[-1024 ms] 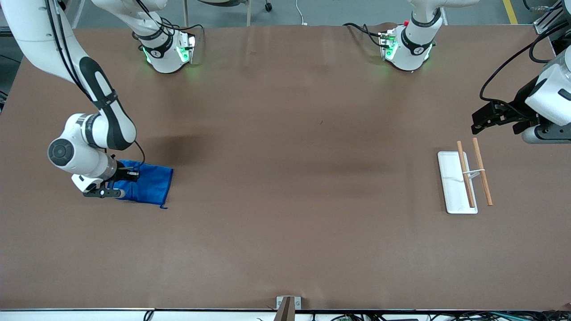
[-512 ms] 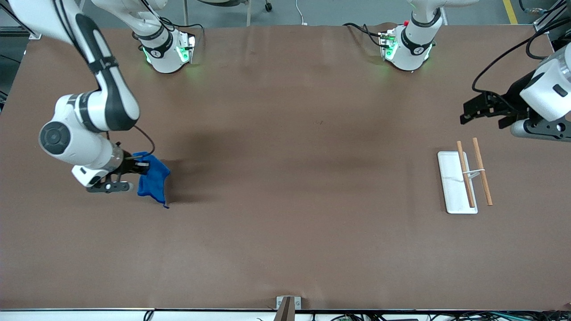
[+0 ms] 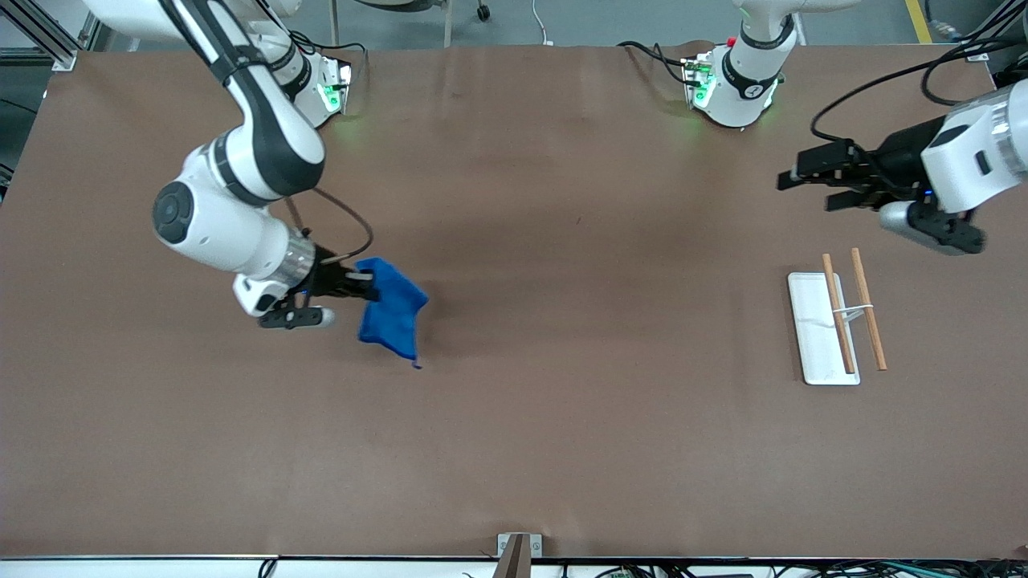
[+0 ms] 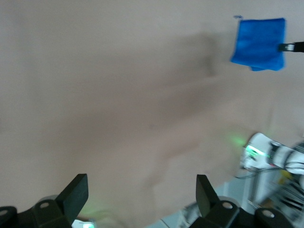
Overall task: Right arm passes towel to left arm to hang
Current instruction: 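Lift the towel with the right gripper while the left gripper approaches, then grasp the towel with the left gripper beside the right gripper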
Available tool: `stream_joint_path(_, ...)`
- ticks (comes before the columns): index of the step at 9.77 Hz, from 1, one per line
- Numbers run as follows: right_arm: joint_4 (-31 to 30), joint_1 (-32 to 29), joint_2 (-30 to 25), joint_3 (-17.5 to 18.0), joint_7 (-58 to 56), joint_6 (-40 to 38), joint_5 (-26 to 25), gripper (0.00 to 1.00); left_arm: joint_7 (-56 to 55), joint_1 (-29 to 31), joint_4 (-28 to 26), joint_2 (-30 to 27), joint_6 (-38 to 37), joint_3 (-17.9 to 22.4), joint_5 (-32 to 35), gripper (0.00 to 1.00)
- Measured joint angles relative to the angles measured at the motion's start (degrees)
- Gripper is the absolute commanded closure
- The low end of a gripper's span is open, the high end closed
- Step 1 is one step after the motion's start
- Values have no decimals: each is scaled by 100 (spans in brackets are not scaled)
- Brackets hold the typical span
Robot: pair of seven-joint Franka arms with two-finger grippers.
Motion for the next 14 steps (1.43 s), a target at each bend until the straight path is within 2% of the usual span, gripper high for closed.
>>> stream_joint_path(3,344,76,89,918,25,277,2003,100,630,13,-1188,-85,27,139,-1528,8)
stream_joint_path(4,502,169,147,1060,25,283,2605,100,873,20,-1576,-99,29,170,-1947,8)
stream_joint_path(6,782,447,276,1131,9,287,3703,100,1458,14,-2339,-91,124,169,-2378,8)
stream_joint_path(8,1024,705,317,1149,-73,296,4765,100,1703,12,-2883,16,273,168,-3248,8)
stream_joint_path(11,1082,806,393,1154,-878,284,6379,100,1749,-28,-3041,365,519,102,-4021,12)
stream_joint_path(14,1119,884,737,1219,-1806,260,7566,100,1764,-97,-3153,475,899,-79,-4720,14)
